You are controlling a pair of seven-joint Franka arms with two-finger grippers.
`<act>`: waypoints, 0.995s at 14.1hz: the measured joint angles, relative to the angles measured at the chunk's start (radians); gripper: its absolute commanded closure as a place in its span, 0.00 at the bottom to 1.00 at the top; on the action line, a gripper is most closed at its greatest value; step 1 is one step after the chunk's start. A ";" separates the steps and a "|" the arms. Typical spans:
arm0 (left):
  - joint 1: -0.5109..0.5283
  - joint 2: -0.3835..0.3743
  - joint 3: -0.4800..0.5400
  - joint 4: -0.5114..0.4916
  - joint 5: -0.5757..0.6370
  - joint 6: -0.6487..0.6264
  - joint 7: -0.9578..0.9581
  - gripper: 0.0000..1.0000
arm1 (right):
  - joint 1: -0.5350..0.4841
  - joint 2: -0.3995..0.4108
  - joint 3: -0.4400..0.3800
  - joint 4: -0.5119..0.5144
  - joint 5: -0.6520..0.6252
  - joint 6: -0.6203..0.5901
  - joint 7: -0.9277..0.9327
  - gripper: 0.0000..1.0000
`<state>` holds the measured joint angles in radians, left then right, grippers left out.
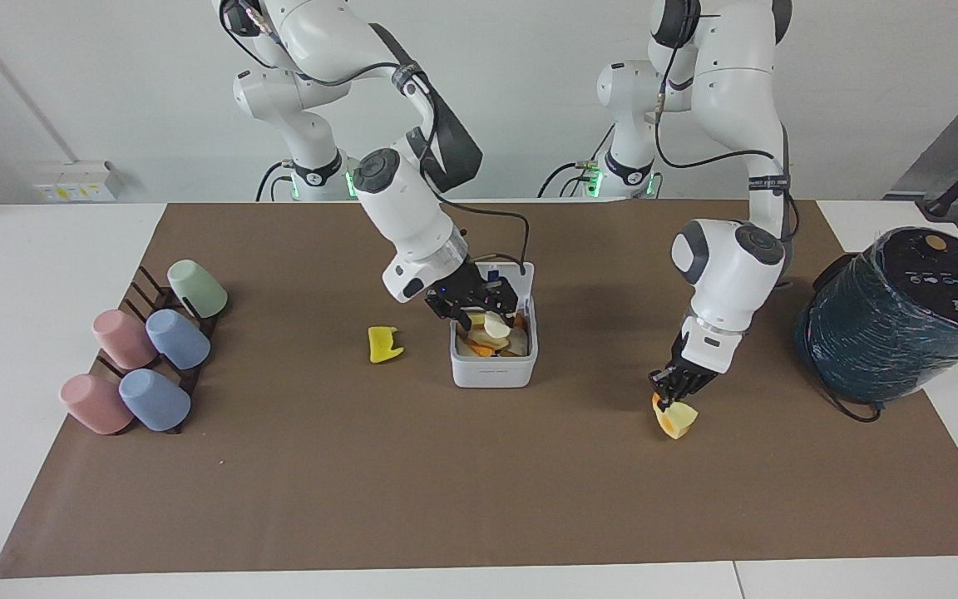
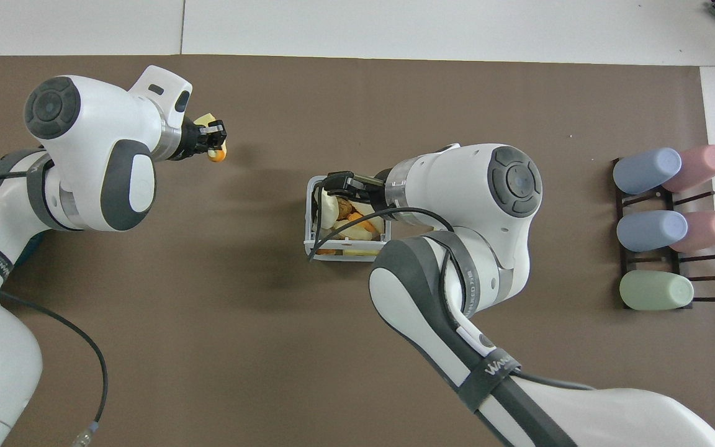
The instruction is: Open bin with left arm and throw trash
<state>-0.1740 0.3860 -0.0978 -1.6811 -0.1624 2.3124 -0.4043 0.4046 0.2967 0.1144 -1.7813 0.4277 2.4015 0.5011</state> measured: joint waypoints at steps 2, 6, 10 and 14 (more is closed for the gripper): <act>-0.046 -0.018 -0.005 0.054 0.000 -0.057 -0.075 1.00 | -0.004 -0.005 -0.007 0.000 -0.060 -0.013 -0.002 0.00; -0.157 -0.060 -0.013 0.104 0.000 -0.135 -0.217 1.00 | -0.124 -0.015 -0.013 -0.006 -0.311 -0.088 -0.172 0.00; -0.258 -0.089 -0.019 0.106 0.000 -0.251 -0.232 0.84 | -0.240 -0.035 -0.015 -0.130 -0.320 -0.094 -0.489 0.00; -0.331 -0.092 -0.020 0.105 0.000 -0.265 -0.242 0.00 | -0.262 -0.039 -0.010 -0.292 -0.320 0.002 -0.571 0.03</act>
<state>-0.5047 0.2944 -0.1178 -1.5757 -0.1624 2.0473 -0.6468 0.1426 0.2575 0.1039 -2.0732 0.1077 2.4035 -0.0694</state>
